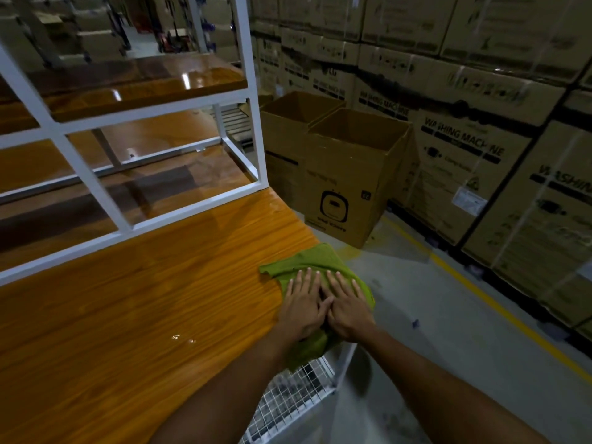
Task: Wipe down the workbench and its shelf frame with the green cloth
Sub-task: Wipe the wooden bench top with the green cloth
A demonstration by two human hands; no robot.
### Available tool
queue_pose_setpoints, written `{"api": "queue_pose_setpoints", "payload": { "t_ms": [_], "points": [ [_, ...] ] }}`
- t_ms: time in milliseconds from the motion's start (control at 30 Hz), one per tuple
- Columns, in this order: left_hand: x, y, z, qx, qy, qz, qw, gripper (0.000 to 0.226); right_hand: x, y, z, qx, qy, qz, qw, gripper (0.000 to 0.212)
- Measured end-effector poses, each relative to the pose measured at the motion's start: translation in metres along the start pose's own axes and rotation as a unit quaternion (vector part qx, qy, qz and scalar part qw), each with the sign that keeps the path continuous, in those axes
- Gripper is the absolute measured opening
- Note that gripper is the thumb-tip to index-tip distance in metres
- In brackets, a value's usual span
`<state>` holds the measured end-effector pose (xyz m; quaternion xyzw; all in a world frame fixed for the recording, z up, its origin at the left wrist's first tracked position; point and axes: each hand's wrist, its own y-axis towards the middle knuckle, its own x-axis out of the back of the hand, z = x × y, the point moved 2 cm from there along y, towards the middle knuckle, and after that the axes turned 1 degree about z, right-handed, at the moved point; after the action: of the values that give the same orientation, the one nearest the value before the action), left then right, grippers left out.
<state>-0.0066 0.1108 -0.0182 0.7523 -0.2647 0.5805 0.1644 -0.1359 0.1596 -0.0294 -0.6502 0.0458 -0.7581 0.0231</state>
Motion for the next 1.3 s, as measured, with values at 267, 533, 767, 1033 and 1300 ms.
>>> {"api": "queue_pose_setpoints", "payload": {
  "t_ms": [267, 533, 767, 1033, 1300],
  "points": [
    [0.007, 0.022, 0.032, 0.050, 0.020, -0.006, 0.999, 0.102, 0.004, 0.042, 0.015, 0.032, -0.011, 0.016, 0.999, 0.071],
    [0.016, -0.004, 0.083, 0.115, 0.040, -0.011, 0.992, 0.078, -0.002, 0.065, 0.067, 0.094, -0.028, 0.023, 0.995, 0.065],
    [0.013, -0.050, 0.090, 0.112, 0.031, -0.001, 0.993, 0.090, -0.015, 0.034, 0.095, 0.107, -0.031, 0.022, 0.994, 0.066],
    [0.010, -0.077, 0.063, 0.065, 0.012, -0.007, 0.998, 0.090, -0.020, -0.011, 0.091, 0.063, -0.031, 0.014, 0.997, 0.067],
    [0.010, -0.037, 0.051, 0.031, 0.007, -0.001, 1.000, 0.077, -0.012, -0.006, 0.073, -0.036, -0.006, 0.008, 0.999, 0.069]
  ]
}}
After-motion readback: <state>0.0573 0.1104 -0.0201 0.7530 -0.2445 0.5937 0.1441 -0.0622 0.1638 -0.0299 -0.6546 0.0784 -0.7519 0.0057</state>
